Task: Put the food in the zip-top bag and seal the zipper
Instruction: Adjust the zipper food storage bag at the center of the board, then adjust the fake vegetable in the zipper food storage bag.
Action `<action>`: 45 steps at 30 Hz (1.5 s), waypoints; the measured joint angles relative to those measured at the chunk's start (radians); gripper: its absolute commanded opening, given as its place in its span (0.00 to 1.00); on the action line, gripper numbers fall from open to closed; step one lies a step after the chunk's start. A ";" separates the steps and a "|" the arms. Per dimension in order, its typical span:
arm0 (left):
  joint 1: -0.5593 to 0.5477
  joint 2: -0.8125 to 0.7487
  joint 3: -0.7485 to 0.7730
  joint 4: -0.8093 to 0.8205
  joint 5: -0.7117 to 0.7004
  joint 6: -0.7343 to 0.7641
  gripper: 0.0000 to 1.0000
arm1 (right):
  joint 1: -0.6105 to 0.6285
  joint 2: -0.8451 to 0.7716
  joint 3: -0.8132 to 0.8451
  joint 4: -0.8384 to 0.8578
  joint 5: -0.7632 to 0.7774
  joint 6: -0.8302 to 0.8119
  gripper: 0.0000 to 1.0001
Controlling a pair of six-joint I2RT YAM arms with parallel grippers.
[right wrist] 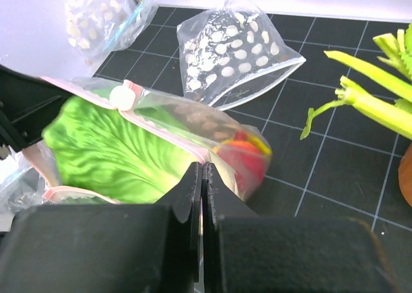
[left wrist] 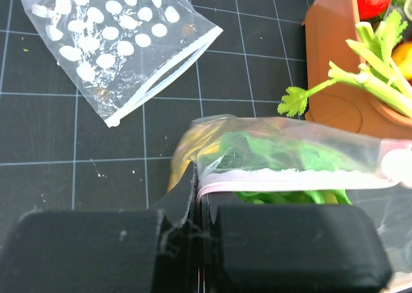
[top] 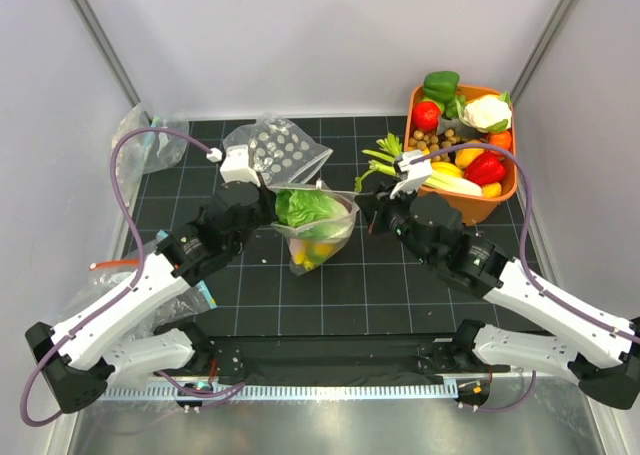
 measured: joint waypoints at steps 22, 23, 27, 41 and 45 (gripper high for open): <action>-0.060 0.106 0.094 -0.078 -0.078 0.055 0.01 | -0.006 0.019 -0.016 0.067 -0.303 -0.098 0.03; -0.060 0.106 0.094 -0.078 -0.078 0.056 0.01 | -0.006 0.031 -0.021 0.082 -0.336 -0.099 0.01; -0.060 0.106 0.094 -0.079 -0.077 0.060 0.01 | 0.035 0.080 -0.034 0.126 -0.428 -0.113 0.01; -0.060 0.096 0.094 -0.079 0.024 0.051 0.00 | 0.188 0.334 -0.026 0.200 -0.175 -0.165 0.01; -0.060 0.096 0.094 -0.076 0.093 0.030 0.00 | 0.188 0.399 -0.029 0.268 -0.092 -0.204 0.01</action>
